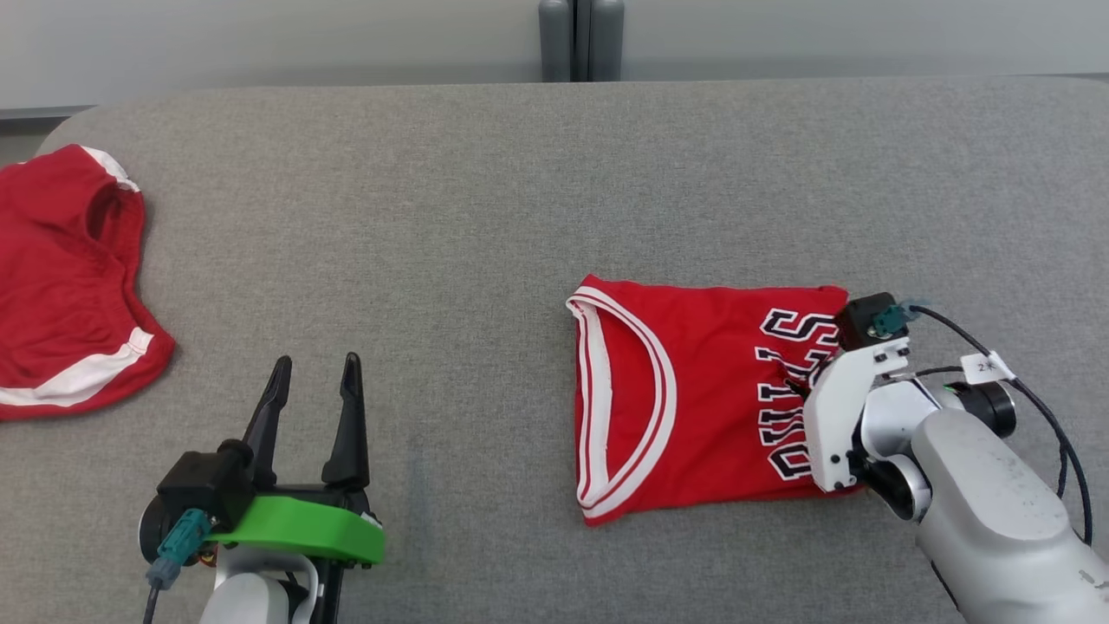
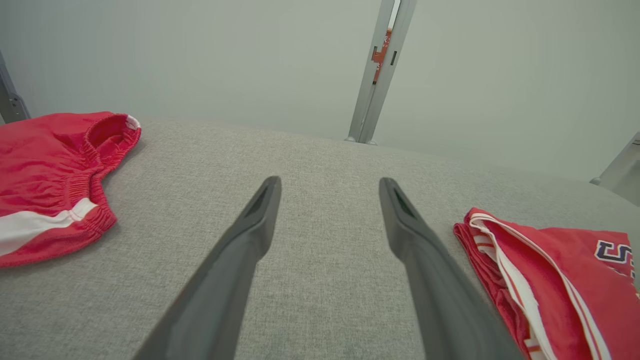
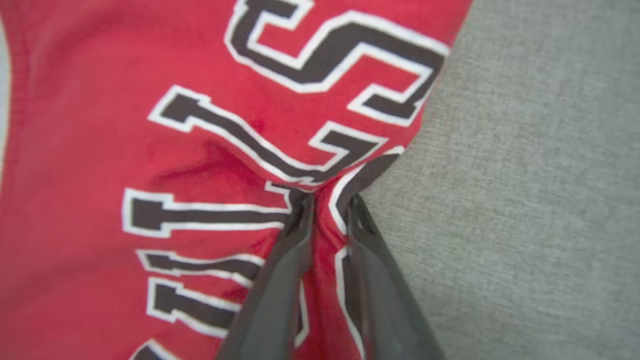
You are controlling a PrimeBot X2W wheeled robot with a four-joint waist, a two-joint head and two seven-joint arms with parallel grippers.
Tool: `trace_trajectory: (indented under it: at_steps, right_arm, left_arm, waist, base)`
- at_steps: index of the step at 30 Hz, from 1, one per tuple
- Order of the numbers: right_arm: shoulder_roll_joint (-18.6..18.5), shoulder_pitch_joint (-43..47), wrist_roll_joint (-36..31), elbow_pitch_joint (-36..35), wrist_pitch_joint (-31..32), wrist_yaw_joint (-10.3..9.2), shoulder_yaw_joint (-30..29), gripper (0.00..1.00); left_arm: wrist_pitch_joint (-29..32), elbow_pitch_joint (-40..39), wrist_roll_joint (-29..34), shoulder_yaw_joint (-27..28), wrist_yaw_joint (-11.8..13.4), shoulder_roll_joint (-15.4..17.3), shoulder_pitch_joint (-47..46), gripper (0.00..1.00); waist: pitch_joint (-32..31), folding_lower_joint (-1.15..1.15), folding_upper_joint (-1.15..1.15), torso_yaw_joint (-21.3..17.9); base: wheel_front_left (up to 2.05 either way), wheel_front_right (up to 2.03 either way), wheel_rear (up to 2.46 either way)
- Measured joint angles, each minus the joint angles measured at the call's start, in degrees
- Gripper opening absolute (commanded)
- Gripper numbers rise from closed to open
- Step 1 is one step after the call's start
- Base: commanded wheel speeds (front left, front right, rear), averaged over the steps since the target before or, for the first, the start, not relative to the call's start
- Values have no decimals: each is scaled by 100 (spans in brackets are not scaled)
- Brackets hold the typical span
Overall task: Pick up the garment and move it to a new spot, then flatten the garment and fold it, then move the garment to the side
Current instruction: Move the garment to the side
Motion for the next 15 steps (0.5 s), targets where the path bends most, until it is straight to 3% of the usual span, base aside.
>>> trace_trajectory:
  at_steps: [5,15]
  right_arm:
    - [-417,-272,16,-312,290,9,649,0]
    - [-1684,-1760,143,-1393,732,5,1689,0]
  left_arm:
    - [0,-74,-15,-21,-1,-4,-31,100]
    - [-9,-555,-16,113,-1,-11,-224,100]
  waist:
    - [38,0,0,-95]
    - [329,0,0,-580]
  base:
    - [0,0,0]
    - [0,0,0]
